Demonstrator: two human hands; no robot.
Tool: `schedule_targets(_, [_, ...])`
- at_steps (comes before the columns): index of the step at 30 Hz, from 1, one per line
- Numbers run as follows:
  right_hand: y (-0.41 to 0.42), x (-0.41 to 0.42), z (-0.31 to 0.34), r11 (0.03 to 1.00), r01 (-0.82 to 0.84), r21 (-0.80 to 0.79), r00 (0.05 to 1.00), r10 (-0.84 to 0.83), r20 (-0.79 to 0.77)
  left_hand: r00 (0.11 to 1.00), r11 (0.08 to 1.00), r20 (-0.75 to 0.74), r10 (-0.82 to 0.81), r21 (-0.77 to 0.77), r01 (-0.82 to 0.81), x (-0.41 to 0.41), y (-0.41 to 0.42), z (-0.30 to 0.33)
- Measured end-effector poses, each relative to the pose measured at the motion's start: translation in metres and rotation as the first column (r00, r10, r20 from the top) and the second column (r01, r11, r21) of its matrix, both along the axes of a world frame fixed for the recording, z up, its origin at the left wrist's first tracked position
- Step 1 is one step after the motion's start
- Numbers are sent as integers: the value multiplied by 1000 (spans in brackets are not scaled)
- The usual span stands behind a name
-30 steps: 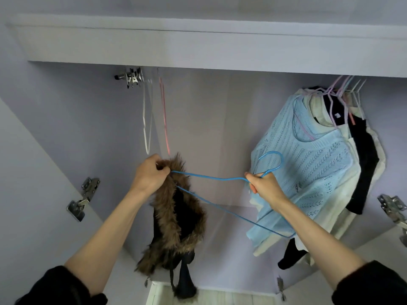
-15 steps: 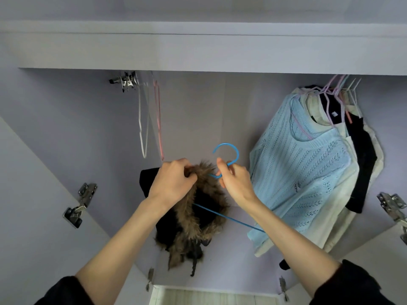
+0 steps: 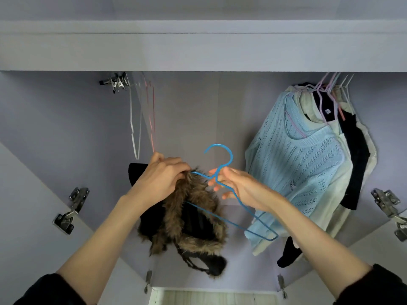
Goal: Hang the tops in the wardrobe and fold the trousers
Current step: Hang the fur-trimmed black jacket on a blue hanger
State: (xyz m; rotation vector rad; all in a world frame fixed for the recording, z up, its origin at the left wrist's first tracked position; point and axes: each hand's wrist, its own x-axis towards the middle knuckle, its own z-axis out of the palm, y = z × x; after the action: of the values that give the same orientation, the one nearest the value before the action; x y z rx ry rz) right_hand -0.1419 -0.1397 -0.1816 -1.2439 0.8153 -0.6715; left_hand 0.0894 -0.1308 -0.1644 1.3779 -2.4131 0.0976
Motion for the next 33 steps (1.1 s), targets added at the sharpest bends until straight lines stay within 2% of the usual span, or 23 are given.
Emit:
schedule_targets(2, [-6, -12, -5, 992, -79, 102, 995, 85, -56, 998, 999, -64, -29, 10, 30, 3, 4, 2])
schedule_targets(3, [-9, -15, -11, 989, -98, 112, 982, 115, -149, 995, 999, -89, -50, 13, 51, 4, 6, 4])
schedule_targets(5, [-12, -8, -17, 976, -211, 57, 886, 215, -411, 989, 996, -127, -79, 21, 82, 5, 9, 8])
schedule_targets(7, [-14, 11, -19, 942, -333, -48, 791, 251, -558, 983, 995, -163, -90, 15, 94, 6, 11, 13])
schedule_targets(9, [-14, 32, -21, 916, -378, -132, 787, 244, -566, 978, 995, -187, -95, 4, 97, 8, 13, 17])
schedule_targets(13, [-21, 46, -41, 917, -331, -221, 798, 148, -584, 963, 996, -255, -91, -37, 84, 17, 18, 19])
schedule_targets(17, [-28, 33, -44, 948, -162, -275, 839, -14, -543, 952, 997, -298, -69, -60, 54, 24, 23, 15])
schedule_targets(19, [-32, 25, -42, 927, -131, -352, 834, -89, -545, 947, 997, -314, -63, -52, 49, 23, 24, 12])
schedule_targets(20, [-33, 20, -41, 888, -170, -426, 787, -137, -601, 943, 998, -326, -62, -46, 50, 22, 24, 11])
schedule_targets(22, [-34, 10, -35, 779, -301, -550, 603, -291, -743, 936, 998, -348, -53, -48, 38, 23, 22, 9])
schedule_targets(23, [-34, 1, -31, 740, -327, -587, 519, -378, -766, 932, 998, -359, -45, -56, 27, 23, 21, 9])
schedule_targets(27, [-41, -36, -23, 732, -300, -612, 333, -521, -786, 926, 995, -378, -7, -99, -33, 32, 22, 16])
schedule_targets(29, [-44, -49, -16, 758, -246, -604, 282, -540, -793, 925, 991, -380, 10, -119, -59, 32, 22, 19])
schedule_targets(33, [-44, -67, -4, 774, -72, -630, 337, -575, -745, 915, 981, -392, 97, -118, -155, 27, 20, 18])
